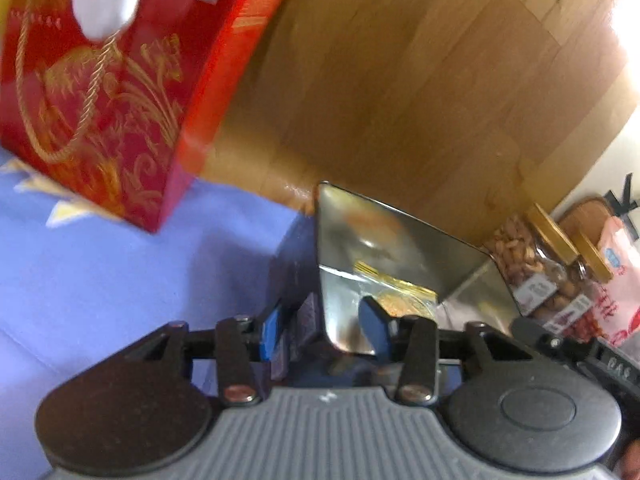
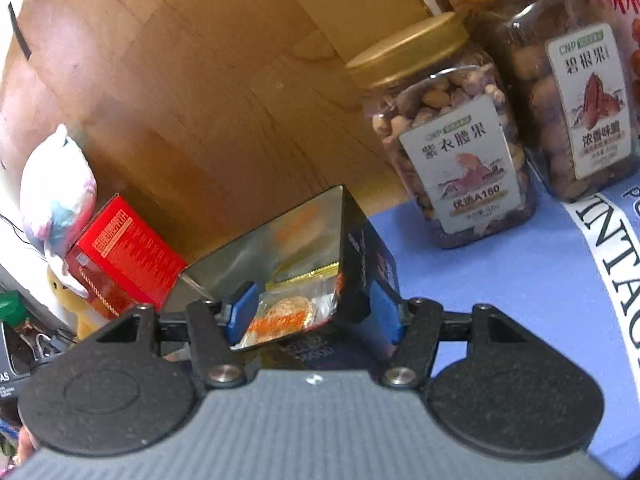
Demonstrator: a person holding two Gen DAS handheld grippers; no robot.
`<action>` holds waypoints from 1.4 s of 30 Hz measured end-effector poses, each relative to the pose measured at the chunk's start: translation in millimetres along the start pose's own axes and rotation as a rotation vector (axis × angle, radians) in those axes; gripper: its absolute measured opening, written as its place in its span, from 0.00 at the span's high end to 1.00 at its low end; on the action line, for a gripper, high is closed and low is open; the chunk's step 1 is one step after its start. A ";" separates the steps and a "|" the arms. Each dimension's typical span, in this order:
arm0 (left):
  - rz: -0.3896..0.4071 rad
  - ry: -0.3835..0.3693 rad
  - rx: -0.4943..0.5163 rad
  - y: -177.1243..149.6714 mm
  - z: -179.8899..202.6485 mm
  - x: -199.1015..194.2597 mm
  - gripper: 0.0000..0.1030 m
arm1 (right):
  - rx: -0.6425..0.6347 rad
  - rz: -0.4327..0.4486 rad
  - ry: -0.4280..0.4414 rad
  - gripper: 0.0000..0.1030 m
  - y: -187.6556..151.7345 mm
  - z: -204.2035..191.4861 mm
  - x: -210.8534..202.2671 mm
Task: Organize snacks
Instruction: 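Move the left gripper back from the tin to the snack pile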
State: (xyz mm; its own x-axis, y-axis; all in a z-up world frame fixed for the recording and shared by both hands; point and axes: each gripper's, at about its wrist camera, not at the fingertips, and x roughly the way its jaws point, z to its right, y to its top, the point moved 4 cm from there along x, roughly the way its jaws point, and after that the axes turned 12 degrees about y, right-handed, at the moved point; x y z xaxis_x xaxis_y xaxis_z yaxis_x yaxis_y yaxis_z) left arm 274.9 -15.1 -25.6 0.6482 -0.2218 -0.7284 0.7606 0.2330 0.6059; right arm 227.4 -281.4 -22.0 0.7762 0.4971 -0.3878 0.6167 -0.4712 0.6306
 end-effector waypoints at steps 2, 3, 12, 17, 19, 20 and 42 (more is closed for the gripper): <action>0.010 0.039 0.043 -1.1 5.5 -3.2 0.60 | -0.028 -0.010 -0.015 0.33 -6.4 -8.4 -3.6; 0.012 0.055 0.058 -2.9 7.4 -5.5 0.60 | -0.031 -0.015 -0.012 0.32 -10.4 -12.2 -7.1; 0.108 0.057 0.039 -15.0 -16.6 -48.2 0.53 | -0.113 0.054 -0.059 0.32 -31.8 -22.9 -49.1; 0.137 0.007 0.056 -46.2 -35.8 -78.0 0.53 | -0.206 -0.001 -0.066 0.45 -63.9 -27.5 -69.9; 0.123 0.028 0.086 -64.0 -39.3 -76.9 0.53 | -0.208 -0.028 -0.067 0.50 -70.6 -25.9 -68.0; 0.114 0.035 0.086 -70.5 -42.4 -75.1 0.53 | -0.194 -0.033 -0.054 0.52 -71.1 -25.4 -66.5; 0.100 -0.087 0.040 -107.8 -53.6 -131.8 0.49 | -0.306 -0.020 0.056 0.52 -96.2 -75.7 -88.1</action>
State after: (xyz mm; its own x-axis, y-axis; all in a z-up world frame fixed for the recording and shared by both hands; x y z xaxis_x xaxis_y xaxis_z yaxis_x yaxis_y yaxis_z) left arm 105.6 39.7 -12.1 0.7204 -0.2810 -0.6341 0.6915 0.2206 0.6878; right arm 89.8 -224.7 2.4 0.7508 0.5473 -0.3699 0.5570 -0.2235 0.7999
